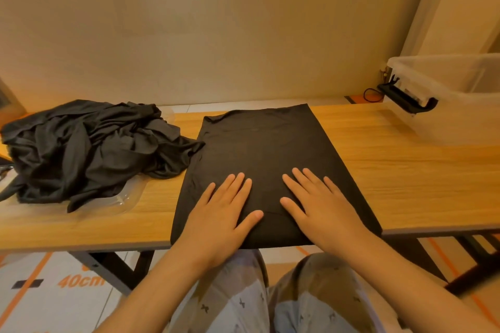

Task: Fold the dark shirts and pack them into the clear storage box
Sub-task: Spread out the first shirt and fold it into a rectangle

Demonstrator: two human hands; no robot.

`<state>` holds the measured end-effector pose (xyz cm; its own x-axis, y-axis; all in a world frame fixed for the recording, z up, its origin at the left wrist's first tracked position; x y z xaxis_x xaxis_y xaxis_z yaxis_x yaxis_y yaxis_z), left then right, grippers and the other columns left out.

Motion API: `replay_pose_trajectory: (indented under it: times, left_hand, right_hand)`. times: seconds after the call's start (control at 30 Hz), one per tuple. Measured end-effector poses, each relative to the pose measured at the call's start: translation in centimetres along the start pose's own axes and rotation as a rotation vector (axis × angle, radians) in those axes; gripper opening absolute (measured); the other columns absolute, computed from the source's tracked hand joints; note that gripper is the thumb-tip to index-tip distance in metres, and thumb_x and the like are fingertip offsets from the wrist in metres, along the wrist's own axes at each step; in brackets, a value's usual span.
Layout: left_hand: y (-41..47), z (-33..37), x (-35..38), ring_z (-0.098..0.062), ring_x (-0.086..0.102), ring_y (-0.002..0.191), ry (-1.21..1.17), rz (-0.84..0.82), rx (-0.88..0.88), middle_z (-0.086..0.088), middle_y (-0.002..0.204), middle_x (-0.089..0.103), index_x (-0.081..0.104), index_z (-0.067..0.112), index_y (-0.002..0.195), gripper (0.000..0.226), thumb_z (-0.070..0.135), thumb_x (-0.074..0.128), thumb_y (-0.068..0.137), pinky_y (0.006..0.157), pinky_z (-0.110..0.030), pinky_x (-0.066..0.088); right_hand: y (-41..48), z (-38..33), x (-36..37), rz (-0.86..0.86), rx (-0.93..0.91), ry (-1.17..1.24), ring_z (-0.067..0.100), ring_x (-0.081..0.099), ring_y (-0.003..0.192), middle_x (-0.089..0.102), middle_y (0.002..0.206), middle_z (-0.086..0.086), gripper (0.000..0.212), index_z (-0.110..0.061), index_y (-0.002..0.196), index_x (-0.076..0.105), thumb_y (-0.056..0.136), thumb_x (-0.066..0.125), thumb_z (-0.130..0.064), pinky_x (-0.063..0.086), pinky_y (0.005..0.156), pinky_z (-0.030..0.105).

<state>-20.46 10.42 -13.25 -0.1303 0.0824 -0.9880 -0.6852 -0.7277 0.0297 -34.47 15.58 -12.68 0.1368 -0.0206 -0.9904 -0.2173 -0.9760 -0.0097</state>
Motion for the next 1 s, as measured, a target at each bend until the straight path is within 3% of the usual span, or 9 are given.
replay_pose_trajectory:
  times: [0.1,0.2,0.37,0.67,0.8,1.0]
  left_hand:
    - [2.4,0.6,-1.4,-0.002,-0.014,0.145,-0.056,-0.013,0.023,0.012,0.16,-0.01,-0.002,0.03,0.154,0.063,0.055,0.016,0.099,0.121,-0.033,-0.006]
    - [6.5,0.0,-1.7,-0.006,-0.01,0.147,-0.061,-0.027,0.012,0.007,0.162,-0.008,-0.001,0.025,0.154,0.057,0.042,0.02,0.104,0.121,-0.034,-0.005]
    - [8.0,-3.8,0.0,-0.008,-0.008,0.148,-0.023,-0.077,-0.077,0.007,0.162,-0.006,0.0,0.026,0.155,0.063,0.051,0.021,0.101,0.121,-0.034,-0.003]
    - [5.8,-8.6,-0.7,-0.004,-0.01,0.146,-0.074,-0.119,-0.144,0.011,0.16,-0.009,-0.001,0.031,0.153,0.062,0.052,0.021,0.1,0.119,-0.031,-0.006]
    - [8.6,-7.5,-2.5,-0.005,-0.011,0.146,-0.089,-0.048,-0.101,0.011,0.16,-0.01,-0.002,0.028,0.154,0.064,0.052,0.022,0.1,0.119,-0.033,-0.008]
    - [17.2,-5.1,-3.2,-0.013,0.012,0.148,-0.109,-0.014,0.029,0.003,0.161,0.017,0.02,0.023,0.153,0.055,0.038,0.036,0.102,0.119,-0.034,0.011]
  right_hand:
    - [2.0,-1.6,-1.5,0.052,-0.085,0.013,0.009,-0.012,0.147,-0.004,0.161,-0.008,0.055,-0.031,0.153,0.003,0.102,0.016,-0.047,-0.007,0.119,0.038]
    - [5.6,-3.2,-1.3,0.014,-0.14,0.015,0.011,-0.01,0.147,-0.003,0.162,-0.006,0.052,-0.026,0.154,0.004,0.105,0.017,-0.038,-0.005,0.12,0.04]
    - [8.2,-0.4,0.4,-0.099,-0.106,-0.028,0.011,-0.008,0.148,-0.005,0.162,-0.006,0.052,-0.028,0.154,0.0,0.105,0.016,-0.036,-0.002,0.12,0.039]
    - [7.3,9.2,-0.4,-0.091,0.092,-0.034,0.007,-0.008,0.147,-0.004,0.161,-0.009,0.054,-0.029,0.154,0.0,0.104,0.016,-0.042,-0.002,0.119,0.037]
    - [8.9,7.0,-1.9,-0.032,0.06,-0.012,0.008,-0.006,0.147,-0.003,0.161,-0.009,0.054,-0.028,0.154,0.001,0.104,0.018,-0.04,-0.003,0.118,0.037]
    - [16.3,0.8,-2.3,-0.033,-0.134,0.002,0.01,0.004,0.148,0.013,0.161,-0.005,0.05,-0.023,0.154,0.016,0.105,0.024,-0.033,0.003,0.119,0.037]
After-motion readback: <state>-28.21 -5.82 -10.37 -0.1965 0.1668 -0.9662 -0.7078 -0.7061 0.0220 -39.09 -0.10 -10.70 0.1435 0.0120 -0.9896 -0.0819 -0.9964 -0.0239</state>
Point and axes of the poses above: each hand's wrist, its own y-axis towards the middle knuckle, its own x-axis out of the palm, z = x × y, the point moved 10 cm from there along y, towards the middle knuckle
